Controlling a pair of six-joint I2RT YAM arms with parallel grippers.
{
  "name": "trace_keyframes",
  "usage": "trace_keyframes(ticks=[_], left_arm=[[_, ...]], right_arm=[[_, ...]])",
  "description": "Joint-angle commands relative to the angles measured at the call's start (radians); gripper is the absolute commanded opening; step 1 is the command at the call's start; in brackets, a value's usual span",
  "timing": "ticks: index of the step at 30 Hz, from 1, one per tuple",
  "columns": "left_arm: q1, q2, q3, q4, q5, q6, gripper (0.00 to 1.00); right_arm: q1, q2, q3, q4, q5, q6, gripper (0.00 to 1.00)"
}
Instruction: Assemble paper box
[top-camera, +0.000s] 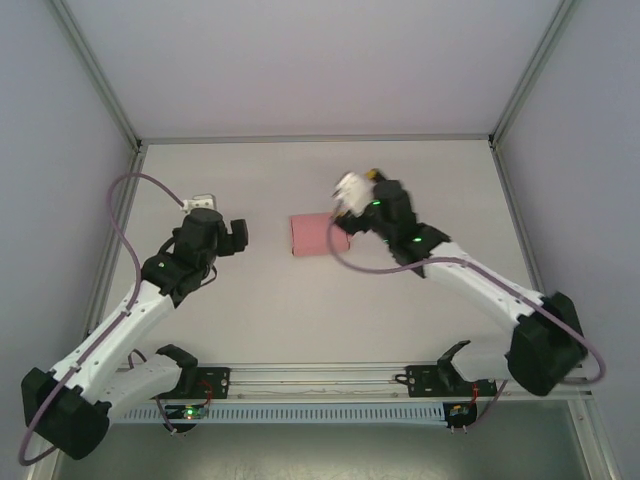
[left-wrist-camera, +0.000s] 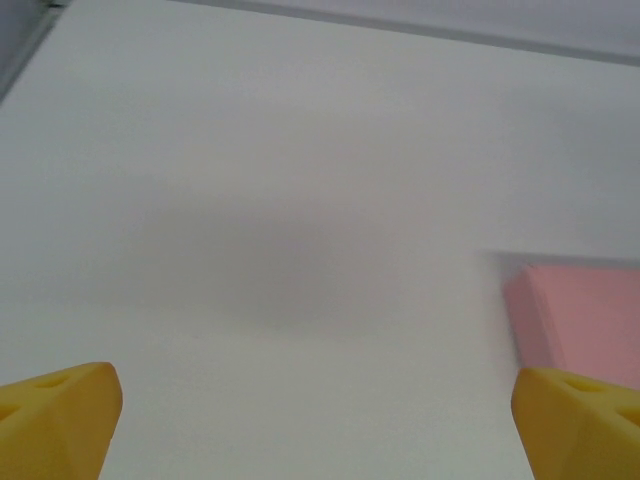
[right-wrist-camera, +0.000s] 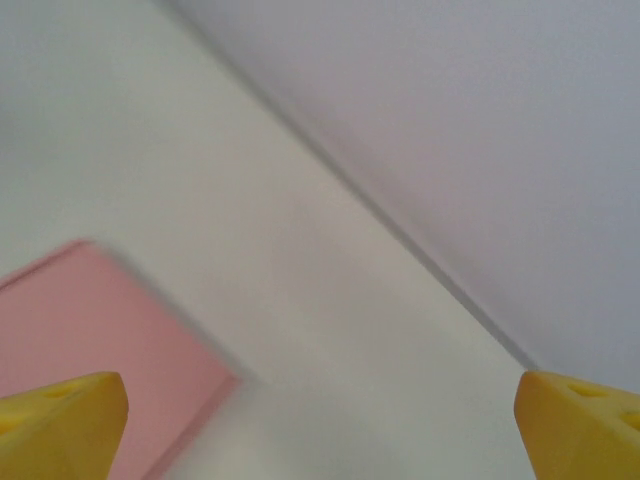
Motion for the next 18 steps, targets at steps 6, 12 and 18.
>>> trace_keyframes(ticks=[6,12,18], left_arm=[[0.267,0.165,-0.152,0.46,-0.004,0.192,1.0],[0.294,0.23,-0.359,0.919,0.029,0.302,1.0],[0.296,0.366,-0.396,1.058,0.058,0.339,1.0]], right_arm=[[-0.416,-0.13,-0.381,0.353,-0.203,0.432,0.98],[-0.468,-0.071,-0.504,0.545,-0.225,0.369,0.98],[-0.475,0.11,-0.619,0.921,-0.15,0.358,0.98]])
